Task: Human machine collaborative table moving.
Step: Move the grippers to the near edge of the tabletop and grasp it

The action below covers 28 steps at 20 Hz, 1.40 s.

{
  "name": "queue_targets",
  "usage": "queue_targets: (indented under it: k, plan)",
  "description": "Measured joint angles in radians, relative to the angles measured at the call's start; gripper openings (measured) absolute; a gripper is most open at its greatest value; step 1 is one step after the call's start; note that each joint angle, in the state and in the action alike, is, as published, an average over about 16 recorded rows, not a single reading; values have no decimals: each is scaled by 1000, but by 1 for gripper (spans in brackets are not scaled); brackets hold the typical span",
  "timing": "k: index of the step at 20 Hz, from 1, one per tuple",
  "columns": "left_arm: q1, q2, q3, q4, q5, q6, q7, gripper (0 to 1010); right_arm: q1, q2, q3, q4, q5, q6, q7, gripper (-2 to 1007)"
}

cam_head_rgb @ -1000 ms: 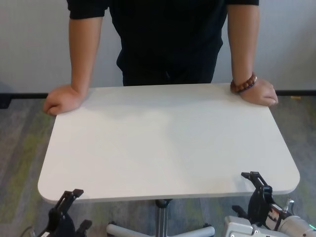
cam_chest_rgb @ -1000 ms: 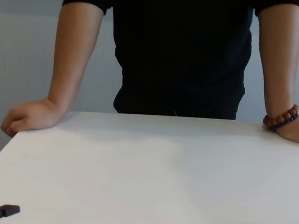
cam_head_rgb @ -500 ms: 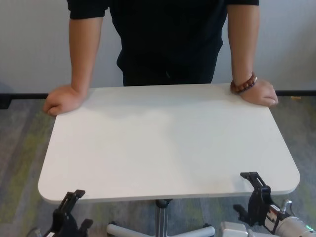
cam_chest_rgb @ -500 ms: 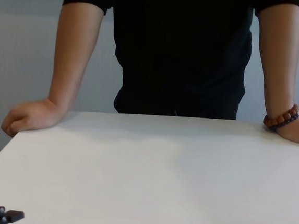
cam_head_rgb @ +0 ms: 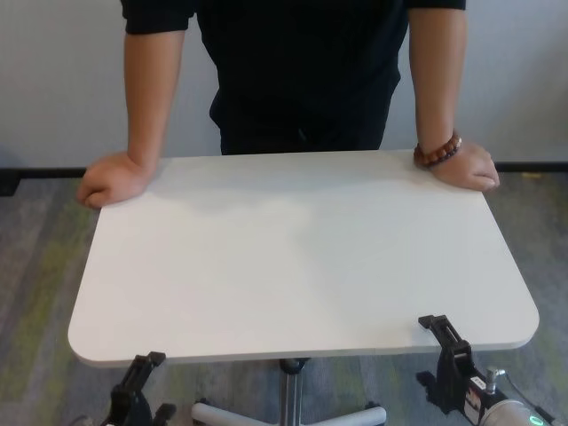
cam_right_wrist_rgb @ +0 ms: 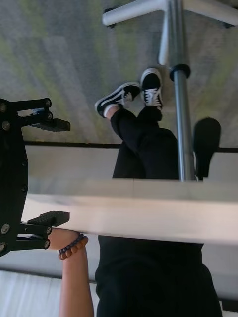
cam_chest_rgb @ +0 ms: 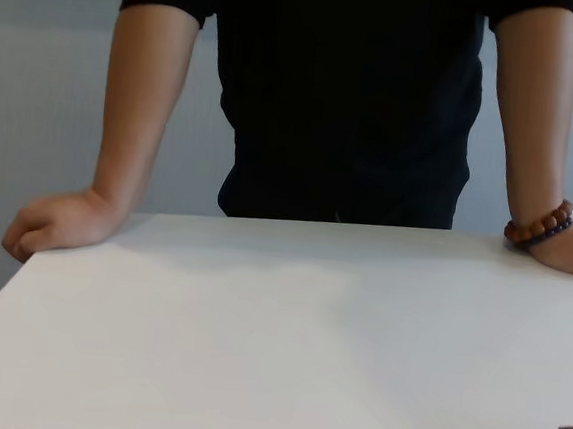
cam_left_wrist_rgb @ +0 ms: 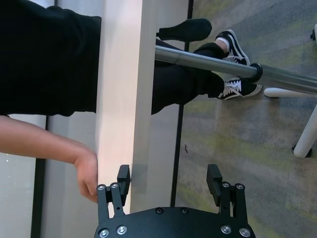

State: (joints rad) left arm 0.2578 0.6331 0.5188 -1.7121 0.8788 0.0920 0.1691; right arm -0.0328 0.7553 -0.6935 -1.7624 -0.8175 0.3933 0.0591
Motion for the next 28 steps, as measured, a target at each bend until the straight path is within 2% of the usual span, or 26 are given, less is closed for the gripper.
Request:
queue_targets:
  k: [6,11,17,28]
  plan:
    - [-7,-19,4,28,35,-14,33,1000,9,-20,-35,20,-108,61,2,1005]
    - [-8,-32,0,44,65,-25,70,1000,7,-36,-39,32,-158,101,-1,1005]
    - [-13,-54,-7,64,95,-26,87,1000,-2,-51,-21,41,-170,119,-6,1005]
    - [-64,-103,-19,124,146,-1,54,1000,-11,-74,22,54,-153,94,-5,1005]
